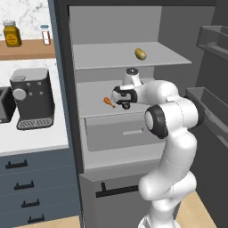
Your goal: Place one cucumber and one chicken drumstick in each tupperware on the nearby counter, to pack two identical lunches.
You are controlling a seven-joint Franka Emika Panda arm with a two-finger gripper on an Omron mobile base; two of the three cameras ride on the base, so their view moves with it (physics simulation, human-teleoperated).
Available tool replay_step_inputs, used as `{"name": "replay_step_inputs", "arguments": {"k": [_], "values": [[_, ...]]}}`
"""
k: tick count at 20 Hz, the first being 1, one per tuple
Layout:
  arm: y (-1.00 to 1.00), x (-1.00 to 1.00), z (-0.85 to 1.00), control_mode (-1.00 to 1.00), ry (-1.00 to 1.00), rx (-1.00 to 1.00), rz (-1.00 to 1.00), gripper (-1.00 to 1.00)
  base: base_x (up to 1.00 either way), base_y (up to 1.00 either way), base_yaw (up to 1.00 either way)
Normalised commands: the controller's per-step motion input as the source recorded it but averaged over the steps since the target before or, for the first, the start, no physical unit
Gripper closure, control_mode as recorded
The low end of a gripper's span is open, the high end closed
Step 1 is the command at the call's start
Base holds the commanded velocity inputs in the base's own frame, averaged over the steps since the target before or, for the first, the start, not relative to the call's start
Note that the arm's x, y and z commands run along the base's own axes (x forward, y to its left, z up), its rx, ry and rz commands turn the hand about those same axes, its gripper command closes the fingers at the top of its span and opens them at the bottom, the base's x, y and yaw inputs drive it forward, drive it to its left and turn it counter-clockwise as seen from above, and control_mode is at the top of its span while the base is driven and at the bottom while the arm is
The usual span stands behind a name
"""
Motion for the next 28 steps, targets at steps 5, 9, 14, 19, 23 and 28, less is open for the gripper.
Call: {"name": "replay_step_inputs", "arguments": {"k": [5, 9, 14, 19, 23, 28], "values": [[-0.12, -0.99, 0.23, -1.0, -0.09, 0.02, 0.0, 1.0, 0.0, 0.0, 0.0], [-0.05, -0.82, 0.76, -1.0, 0.02, 0.0, 0.0, 1.0, 0.0, 0.0, 0.0], [0.0, -0.54, 1.0, -1.0, 0.29, -0.03, 0.03, 1.0, 0.0, 0.0, 0.0], [0.0, -0.83, 0.47, -1.0, 0.26, -0.03, 0.06, 1.0, 0.0, 0.0, 0.0], [-0.08, -1.0, -0.33, -1.0, 0.01, 0.0, 0.01, 1.0, 0.0, 0.0, 0.0], [-0.03, -0.99, -0.33, -1.0, -0.03, 0.0, 0.0, 1.0, 0.0, 0.0, 0.0]]}}
